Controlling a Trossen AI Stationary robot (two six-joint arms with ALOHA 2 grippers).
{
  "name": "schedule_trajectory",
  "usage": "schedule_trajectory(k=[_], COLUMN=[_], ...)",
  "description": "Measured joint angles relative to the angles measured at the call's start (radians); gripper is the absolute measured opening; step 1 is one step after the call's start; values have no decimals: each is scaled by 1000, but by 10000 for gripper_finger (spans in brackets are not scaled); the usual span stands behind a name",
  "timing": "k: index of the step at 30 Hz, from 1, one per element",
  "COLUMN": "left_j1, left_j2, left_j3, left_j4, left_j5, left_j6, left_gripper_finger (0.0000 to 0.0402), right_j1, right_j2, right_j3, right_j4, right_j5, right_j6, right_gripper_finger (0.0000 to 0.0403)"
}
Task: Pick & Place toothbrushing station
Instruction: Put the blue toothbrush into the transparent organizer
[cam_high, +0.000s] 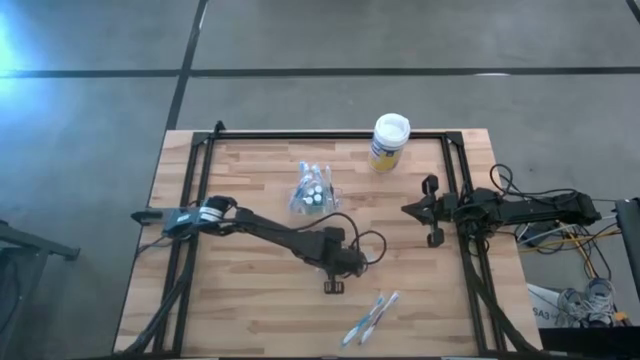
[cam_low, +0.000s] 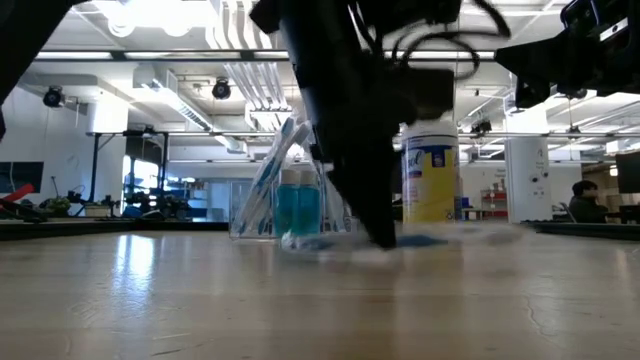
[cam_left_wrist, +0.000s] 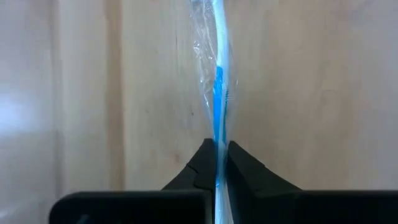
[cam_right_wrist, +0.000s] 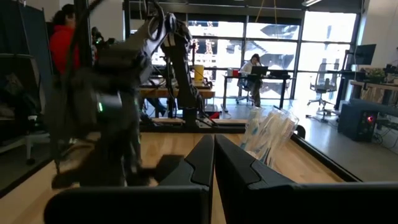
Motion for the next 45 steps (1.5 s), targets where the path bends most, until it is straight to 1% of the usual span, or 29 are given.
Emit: schedule_trajectory(k=[4,6,8,12,17,21,24,27,29,31,34,37,42,45], left_j1=[-21,-31,-40,-59,-72,-78,-78,-78,-78,-78,-78,-78,-78,-78], left_j2=[-97,-164,-242,-464,-763,-996,-1129,-1236,-1288,-1323,-1362,-1374,-1374,-1366], left_j3=[-41,-98,-182,-409,-746,-994,-1164,-1314,-1396,-1463,-1523,-1561,-1578,-1571], left_j4=[35,78,139,354,647,884,1027,1198,1288,1346,1394,1426,1471,1466], left_j5=[-57,-73,-75,-87,-87,-129,-145,-159,-164,-181,-210,-214,-213,-213], left_j6=[27,30,31,54,69,92,122,155,170,174,175,191,236,216], left_gripper_finger=[16,16,15,15,16,15,16,16,16,16,16,16,16,16], right_j1=[0,0,0,0,0,0,0,0,0,0,0,0,0,0], right_j2=[0,0,0,0,0,0,0,0,1,7,20,44,112,164], right_j3=[0,0,0,0,0,0,0,0,0,0,0,0,0,0], right_j4=[-1,-1,-1,-1,-1,2,7,9,19,39,75,103,183,238], right_j5=[0,0,0,0,0,0,0,-1,-13,-53,-130,-159,-150,-144], right_j6=[0,0,0,0,2,5,5,6,16,31,35,49,73,83], right_gripper_finger=[8,8,8,8,8,8,8,8,8,8,8,8,8,9])
